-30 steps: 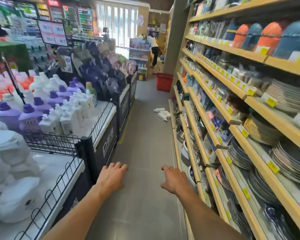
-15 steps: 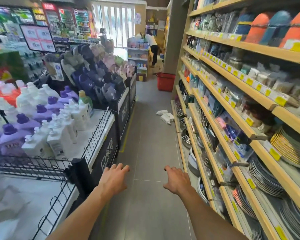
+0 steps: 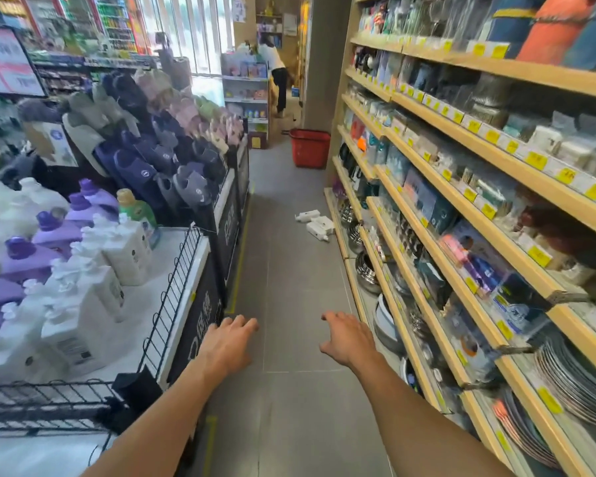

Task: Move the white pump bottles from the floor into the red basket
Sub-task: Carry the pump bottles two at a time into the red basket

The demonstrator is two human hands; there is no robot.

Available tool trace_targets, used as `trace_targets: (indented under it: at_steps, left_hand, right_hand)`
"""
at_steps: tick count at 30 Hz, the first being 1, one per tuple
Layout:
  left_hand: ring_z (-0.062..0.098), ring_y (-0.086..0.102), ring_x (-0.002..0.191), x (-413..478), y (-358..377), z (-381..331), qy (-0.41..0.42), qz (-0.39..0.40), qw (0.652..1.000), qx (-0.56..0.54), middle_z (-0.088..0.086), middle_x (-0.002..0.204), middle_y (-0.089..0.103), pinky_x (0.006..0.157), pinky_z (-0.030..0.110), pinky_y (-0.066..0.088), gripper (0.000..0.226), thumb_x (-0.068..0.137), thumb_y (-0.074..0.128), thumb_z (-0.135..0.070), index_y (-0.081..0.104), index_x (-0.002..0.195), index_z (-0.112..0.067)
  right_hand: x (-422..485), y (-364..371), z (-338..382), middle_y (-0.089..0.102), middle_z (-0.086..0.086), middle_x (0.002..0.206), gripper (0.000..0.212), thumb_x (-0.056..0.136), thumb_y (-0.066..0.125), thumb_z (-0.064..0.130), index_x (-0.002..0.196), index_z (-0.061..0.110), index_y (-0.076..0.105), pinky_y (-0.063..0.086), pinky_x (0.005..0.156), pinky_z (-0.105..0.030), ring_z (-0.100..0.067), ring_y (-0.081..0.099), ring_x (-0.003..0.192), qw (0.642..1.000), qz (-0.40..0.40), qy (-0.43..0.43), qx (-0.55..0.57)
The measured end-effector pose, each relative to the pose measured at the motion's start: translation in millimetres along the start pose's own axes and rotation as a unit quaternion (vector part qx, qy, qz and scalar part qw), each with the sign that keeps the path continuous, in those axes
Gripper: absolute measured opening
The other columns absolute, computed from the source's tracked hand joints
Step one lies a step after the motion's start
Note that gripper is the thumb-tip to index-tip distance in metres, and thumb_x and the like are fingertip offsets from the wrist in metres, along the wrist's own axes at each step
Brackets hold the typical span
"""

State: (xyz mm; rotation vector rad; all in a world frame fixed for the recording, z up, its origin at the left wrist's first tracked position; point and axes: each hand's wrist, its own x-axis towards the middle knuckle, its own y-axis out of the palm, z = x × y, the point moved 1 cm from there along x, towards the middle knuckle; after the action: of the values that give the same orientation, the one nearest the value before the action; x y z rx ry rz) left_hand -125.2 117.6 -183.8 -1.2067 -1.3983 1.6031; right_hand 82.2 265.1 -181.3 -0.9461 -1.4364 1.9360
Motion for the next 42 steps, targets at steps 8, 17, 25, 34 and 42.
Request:
trace_targets:
  at_steps: [8, 17, 25, 34, 42]
  left_hand:
    - [0.025, 0.048, 0.128, 80, -27, 47, 0.031, -0.012, 0.999, 0.005, -0.002, 0.137, 0.048, 0.105, 0.046, 0.041, 0.065, 0.088, 0.068, -0.046, 0.037, 0.144, -0.031]
    - [0.024, 0.047, 0.129, 173, -39, 83, 0.026, -0.008, 1.000, -0.002, -0.002, 0.141, 0.046, 0.103, 0.043, 0.041, 0.064, 0.091, 0.065, -0.045, 0.035, 0.146, -0.032]
    - [0.028, 0.047, 0.130, 287, -70, 96, 0.015, 0.014, 1.000, 0.024, 0.001, 0.142, 0.047, 0.103, 0.046, 0.041, 0.065, 0.090, 0.065, -0.041, 0.035, 0.147, -0.030]
    - [0.026, 0.049, 0.125, 408, -107, 107, 0.003, 0.007, 0.999, 0.037, 0.000, 0.136, 0.049, 0.100, 0.044, 0.041, 0.064, 0.089, 0.063, -0.041, 0.036, 0.146, -0.031]
    - [0.027, 0.049, 0.126, 506, -124, 124, 0.019, 0.015, 0.999, 0.048, 0.001, 0.137, 0.047, 0.100, 0.045, 0.043, 0.065, 0.091, 0.064, -0.040, 0.033, 0.147, -0.030]
  right_hand:
    - [72, -25, 21, 0.057, -0.005, 0.142, 0.064, 0.090, 0.068, 0.038, 0.147, 0.026, 0.043, 0.043, 0.104, -0.043, -0.028, 0.052, 0.128, 1.000, -0.001, 0.023, -0.018]
    - [177, -39, 31, 0.055, -0.004, 0.143, 0.065, 0.090, 0.069, 0.041, 0.148, 0.026, 0.042, 0.042, 0.106, -0.044, -0.028, 0.051, 0.130, 0.999, 0.012, 0.024, -0.028]
    - [294, -61, 14, 0.056, -0.005, 0.141, 0.063, 0.091, 0.070, 0.040, 0.146, 0.023, 0.042, 0.041, 0.105, -0.043, -0.028, 0.050, 0.131, 1.000, 0.005, 0.013, -0.011]
    - [413, -99, -17, 0.057, -0.004, 0.137, 0.062, 0.092, 0.070, 0.038, 0.145, 0.024, 0.042, 0.042, 0.105, -0.045, -0.027, 0.053, 0.126, 1.000, 0.006, 0.010, -0.015]
    - [504, -119, -25, 0.057, -0.005, 0.137, 0.063, 0.091, 0.070, 0.037, 0.145, 0.023, 0.042, 0.043, 0.105, -0.045, -0.027, 0.053, 0.126, 1.000, 0.012, 0.014, -0.012]
